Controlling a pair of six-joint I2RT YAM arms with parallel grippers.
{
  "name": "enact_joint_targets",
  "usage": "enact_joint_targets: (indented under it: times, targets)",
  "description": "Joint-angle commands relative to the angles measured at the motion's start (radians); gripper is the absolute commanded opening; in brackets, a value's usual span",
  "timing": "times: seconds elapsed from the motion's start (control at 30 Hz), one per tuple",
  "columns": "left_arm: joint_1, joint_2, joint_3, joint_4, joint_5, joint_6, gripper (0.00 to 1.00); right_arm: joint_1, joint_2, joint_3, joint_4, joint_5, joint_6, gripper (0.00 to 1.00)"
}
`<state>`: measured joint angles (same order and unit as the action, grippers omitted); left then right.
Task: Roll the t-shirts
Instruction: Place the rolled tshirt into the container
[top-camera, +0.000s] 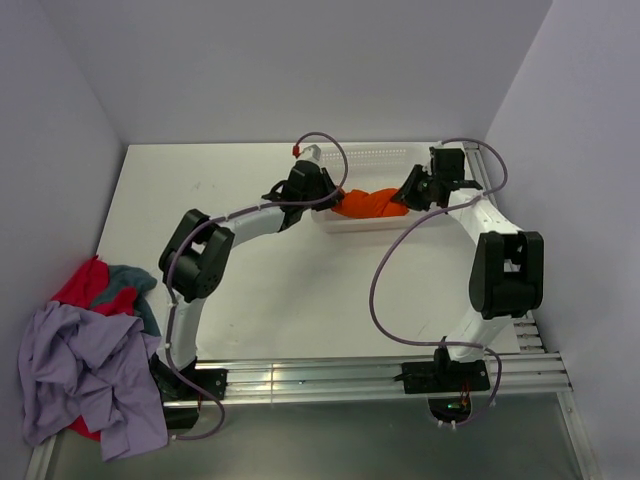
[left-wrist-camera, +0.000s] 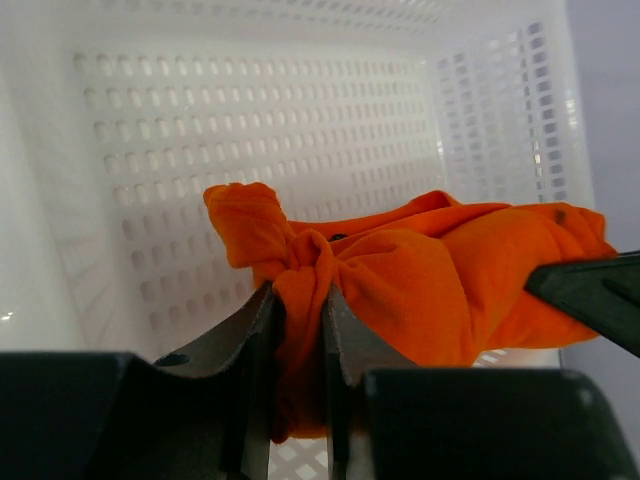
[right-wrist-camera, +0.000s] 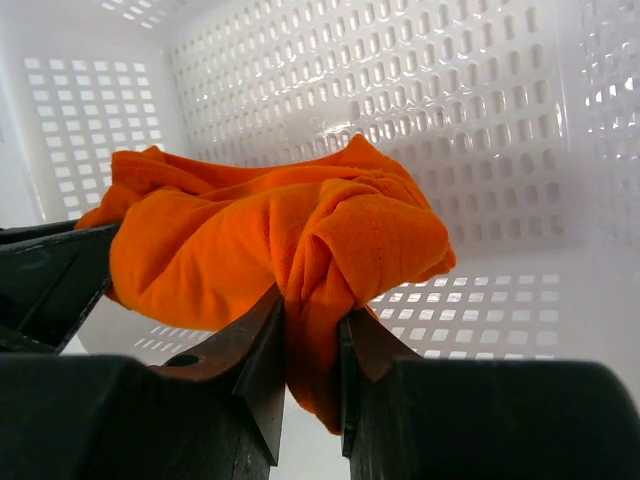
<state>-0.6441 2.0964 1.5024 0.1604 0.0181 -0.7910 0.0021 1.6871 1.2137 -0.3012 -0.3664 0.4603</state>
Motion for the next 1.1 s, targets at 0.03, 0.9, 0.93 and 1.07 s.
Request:
enact_joint_targets:
  times: [0.03,0.9,0.93,1.07]
  targets:
    - [-0.019,0.045,0.065,-0.058,-0.014,-0.005,0.00,0.006,0.020,-0.008,0.060,0.015,-0.022,0.00]
    - [-0.051,0.109,0.248,-0.354,-0.144,0.075,0.17,-0.022,0.201,0.170,-0.046,0.184,-0.058,0.14]
    - [-0.051,0.108,0.249,-0.354,-0.139,0.082,0.21,-0.022,0.204,0.182,-0.050,0.184,-0.061,0.19]
    - [-0.051,0.082,0.228,-0.331,-0.129,0.078,0.48,-0.022,0.224,0.205,-0.072,0.162,-0.066,0.36]
